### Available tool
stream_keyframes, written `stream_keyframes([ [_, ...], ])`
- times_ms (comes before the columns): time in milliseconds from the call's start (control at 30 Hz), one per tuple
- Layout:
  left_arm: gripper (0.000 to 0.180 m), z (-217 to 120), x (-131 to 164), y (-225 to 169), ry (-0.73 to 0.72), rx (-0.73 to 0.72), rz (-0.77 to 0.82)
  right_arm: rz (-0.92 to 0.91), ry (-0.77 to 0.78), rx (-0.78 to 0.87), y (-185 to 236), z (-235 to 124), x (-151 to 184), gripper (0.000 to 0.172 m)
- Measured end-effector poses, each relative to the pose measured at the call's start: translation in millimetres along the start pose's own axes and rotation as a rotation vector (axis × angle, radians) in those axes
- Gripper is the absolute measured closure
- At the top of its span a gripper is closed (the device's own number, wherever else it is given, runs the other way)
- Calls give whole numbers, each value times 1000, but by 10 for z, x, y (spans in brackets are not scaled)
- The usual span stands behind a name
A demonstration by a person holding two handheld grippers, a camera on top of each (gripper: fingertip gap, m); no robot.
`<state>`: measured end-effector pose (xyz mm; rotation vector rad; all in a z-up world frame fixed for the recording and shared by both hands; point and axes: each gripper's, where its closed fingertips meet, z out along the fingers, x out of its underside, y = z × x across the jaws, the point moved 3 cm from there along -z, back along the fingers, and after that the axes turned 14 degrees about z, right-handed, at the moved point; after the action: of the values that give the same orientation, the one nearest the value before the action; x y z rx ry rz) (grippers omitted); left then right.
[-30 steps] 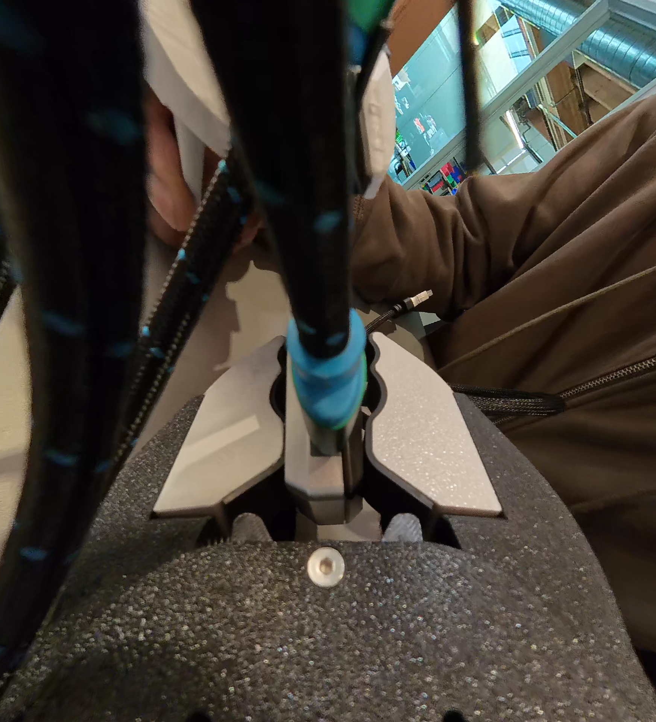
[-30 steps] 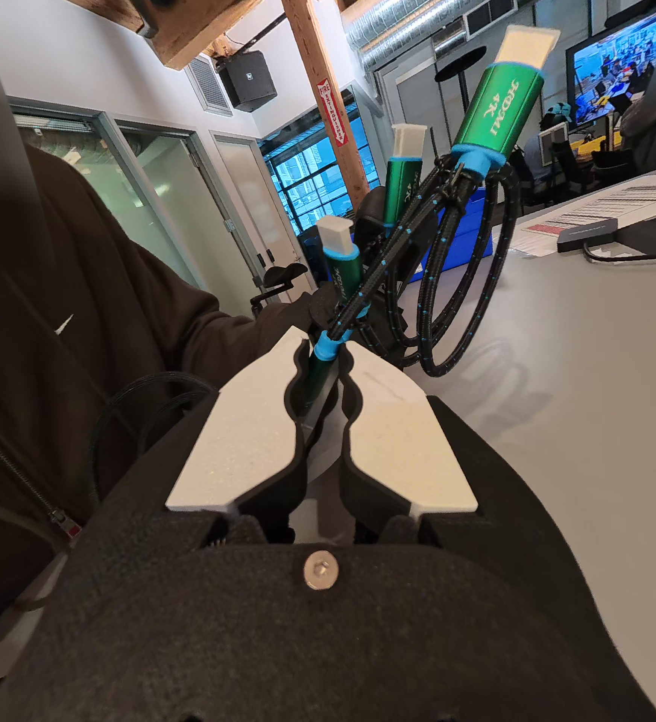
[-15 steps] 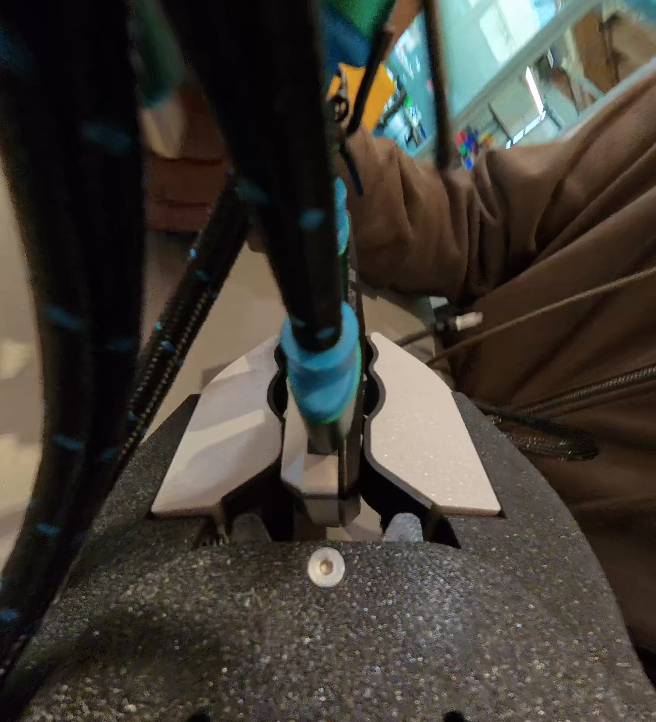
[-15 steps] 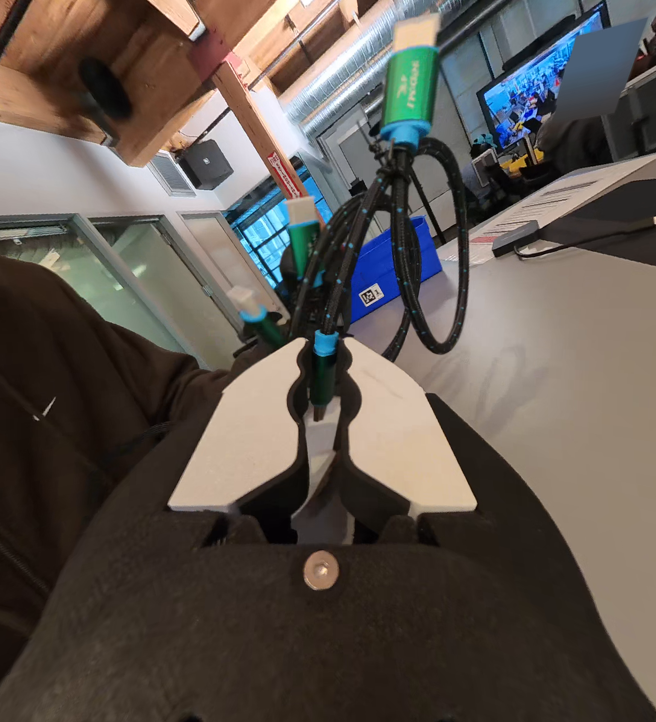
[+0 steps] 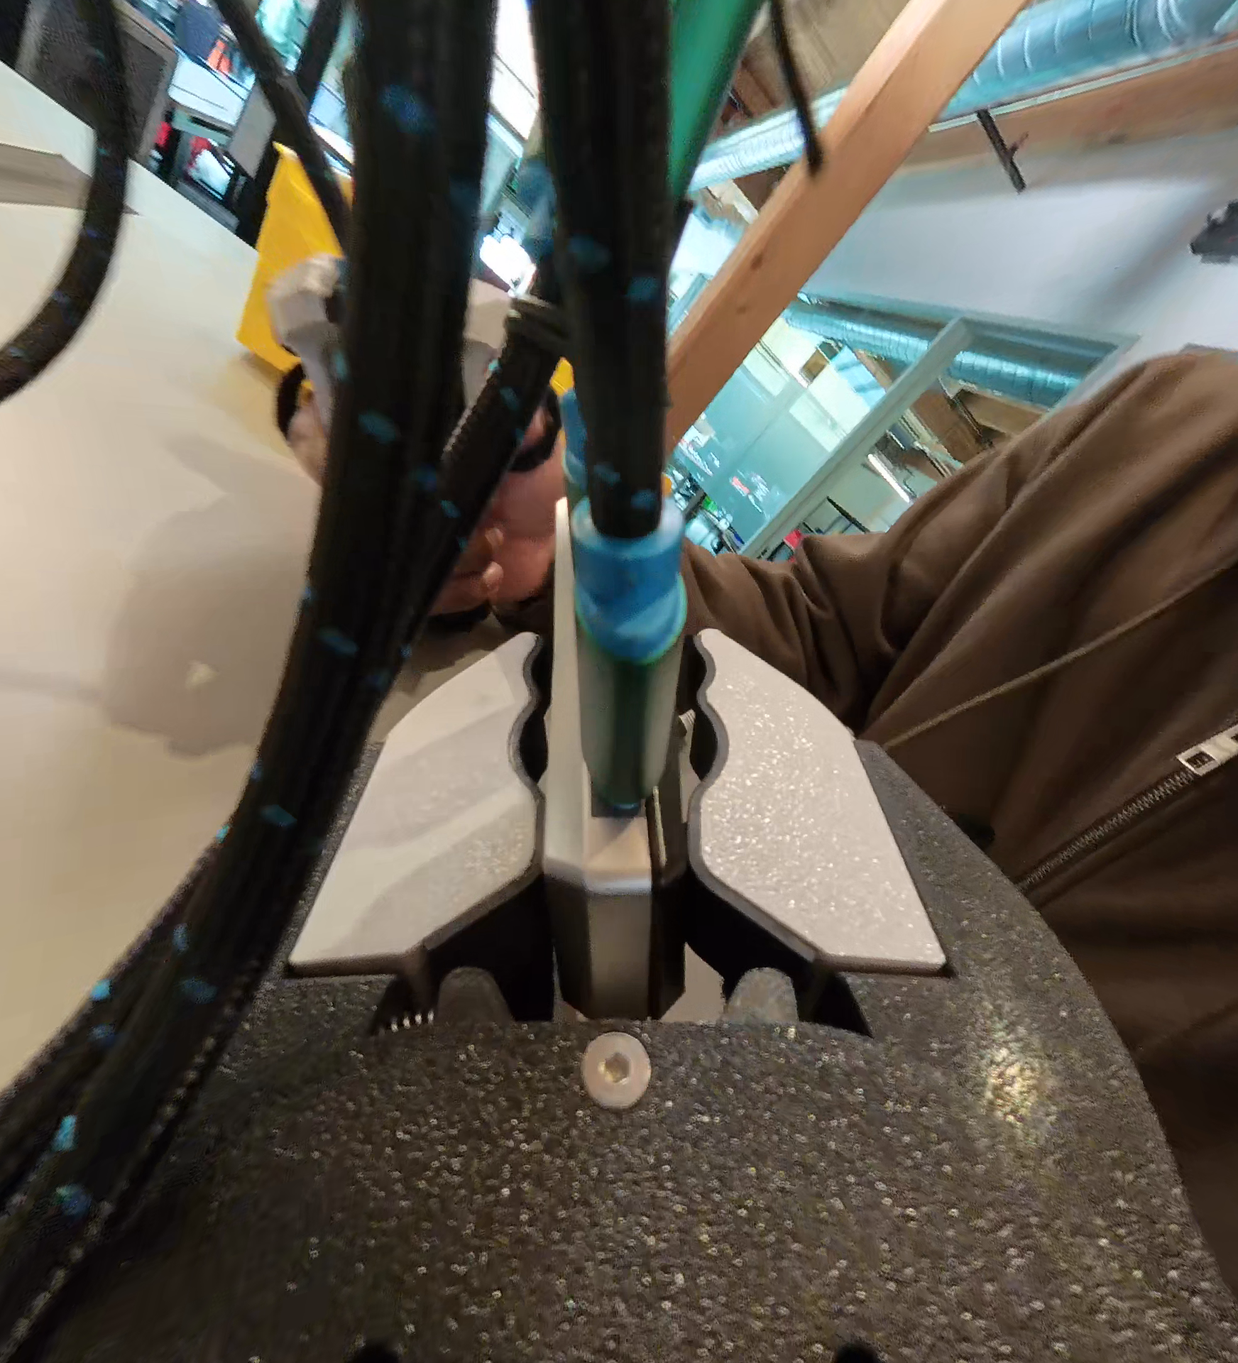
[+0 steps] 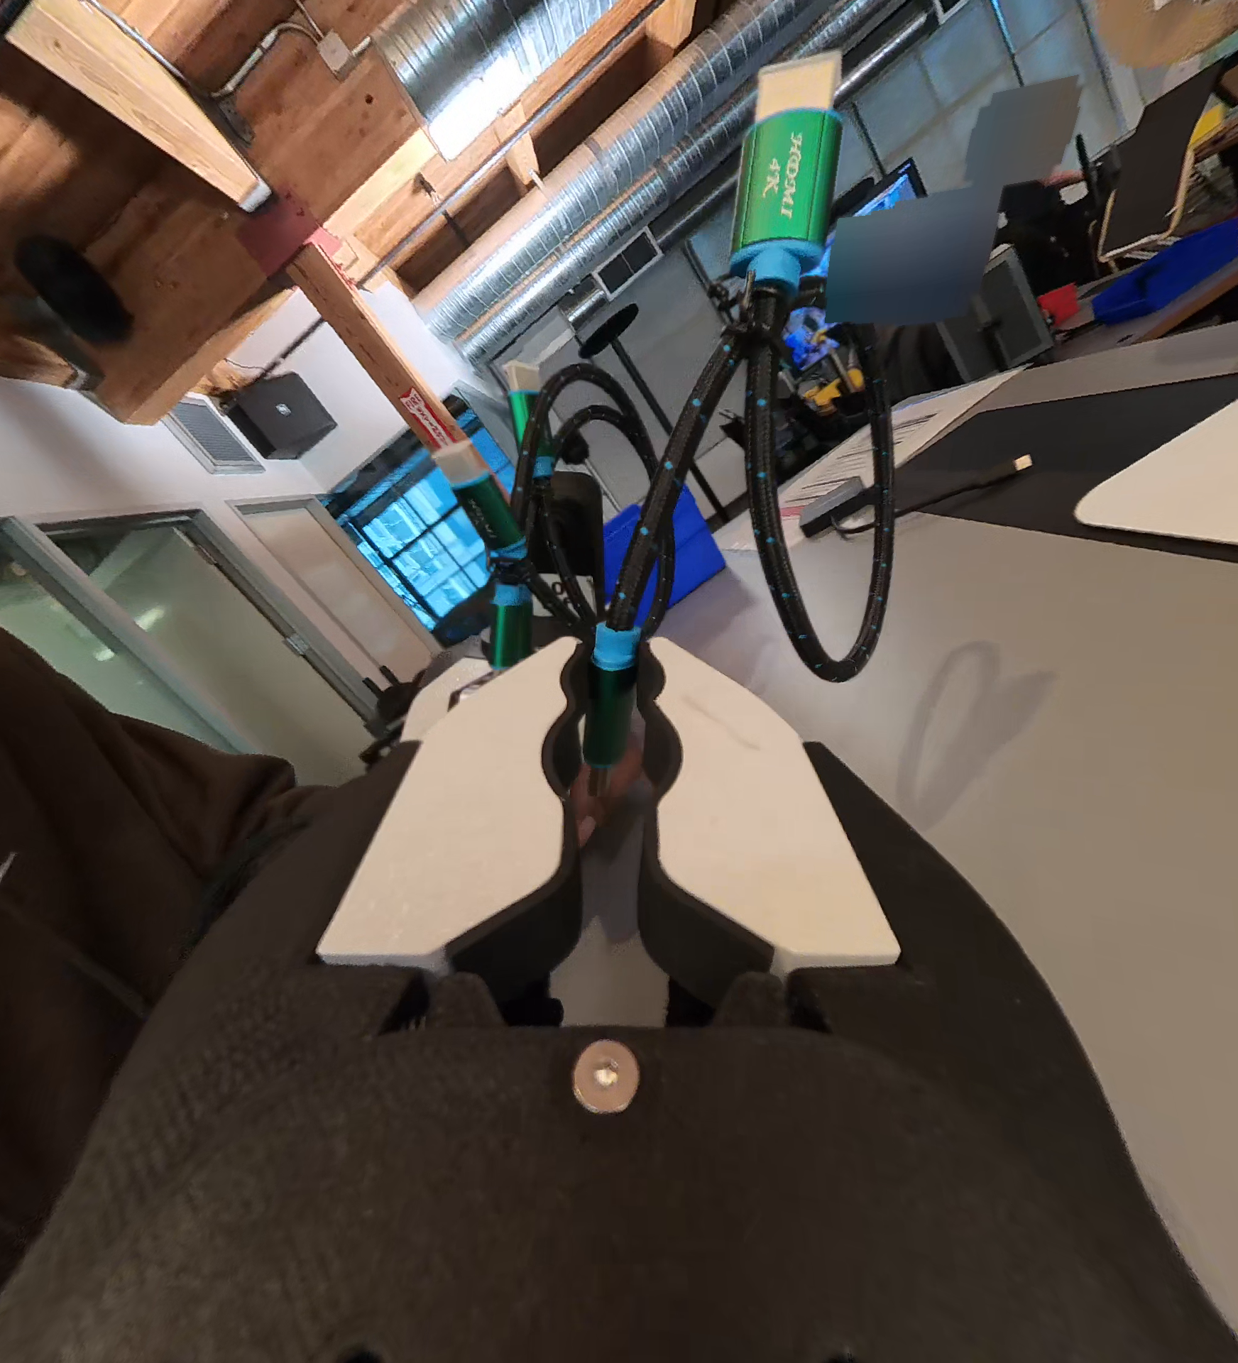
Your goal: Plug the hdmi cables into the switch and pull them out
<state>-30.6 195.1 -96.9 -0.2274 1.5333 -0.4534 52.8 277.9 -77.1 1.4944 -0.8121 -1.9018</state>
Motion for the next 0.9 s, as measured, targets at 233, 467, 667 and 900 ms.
stream_keyframes([
  [233, 145, -56, -31, 115, -37, -53, -40, -283, -44, 261, 543, -186, 2, 160],
  [467, 145, -49, -23, 131, -30, -61, -47, -417, -70, 511, 1754, -960, 178, 161],
  [667, 145, -36, -9, 153, -18, -64, -64, -451, -36, 866, 2292, -2292, 38, 161],
  [900, 145, -30, -4, 151, -14, -67, -61, -588, -168, 999, 2617, -2982, -319, 162],
])
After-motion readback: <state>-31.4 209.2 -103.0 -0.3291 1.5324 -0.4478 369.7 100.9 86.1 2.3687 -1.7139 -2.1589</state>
